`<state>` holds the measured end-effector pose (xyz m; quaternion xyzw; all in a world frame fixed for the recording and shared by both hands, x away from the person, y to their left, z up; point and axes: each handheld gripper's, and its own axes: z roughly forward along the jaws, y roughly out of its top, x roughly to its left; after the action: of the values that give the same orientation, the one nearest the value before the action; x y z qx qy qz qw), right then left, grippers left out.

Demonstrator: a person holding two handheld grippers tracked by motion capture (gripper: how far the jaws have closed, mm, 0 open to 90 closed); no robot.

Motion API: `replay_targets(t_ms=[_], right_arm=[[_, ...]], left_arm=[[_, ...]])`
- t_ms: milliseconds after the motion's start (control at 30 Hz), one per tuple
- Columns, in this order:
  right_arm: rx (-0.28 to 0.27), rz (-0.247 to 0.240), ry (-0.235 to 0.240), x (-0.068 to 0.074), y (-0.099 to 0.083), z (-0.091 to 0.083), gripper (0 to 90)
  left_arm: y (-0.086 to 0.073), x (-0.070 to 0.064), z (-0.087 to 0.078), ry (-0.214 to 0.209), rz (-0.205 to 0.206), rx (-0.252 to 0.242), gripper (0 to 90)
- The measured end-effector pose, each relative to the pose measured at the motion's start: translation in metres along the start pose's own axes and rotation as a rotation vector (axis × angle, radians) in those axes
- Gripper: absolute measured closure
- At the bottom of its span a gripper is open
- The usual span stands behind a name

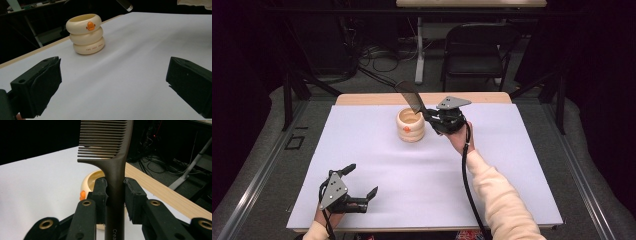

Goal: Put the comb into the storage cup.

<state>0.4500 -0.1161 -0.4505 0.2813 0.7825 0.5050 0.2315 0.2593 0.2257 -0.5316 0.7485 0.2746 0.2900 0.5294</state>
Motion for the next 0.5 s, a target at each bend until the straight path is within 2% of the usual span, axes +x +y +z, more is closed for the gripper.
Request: replay_targets(t_ms=[500], right_arm=[[-0.023, -0.003, -0.009, 0.001, 0.007, 0.011, 72.1]], left_arm=[[0.0, 0.0, 0.0, -0.002, -0.003, -0.001, 0.1]])
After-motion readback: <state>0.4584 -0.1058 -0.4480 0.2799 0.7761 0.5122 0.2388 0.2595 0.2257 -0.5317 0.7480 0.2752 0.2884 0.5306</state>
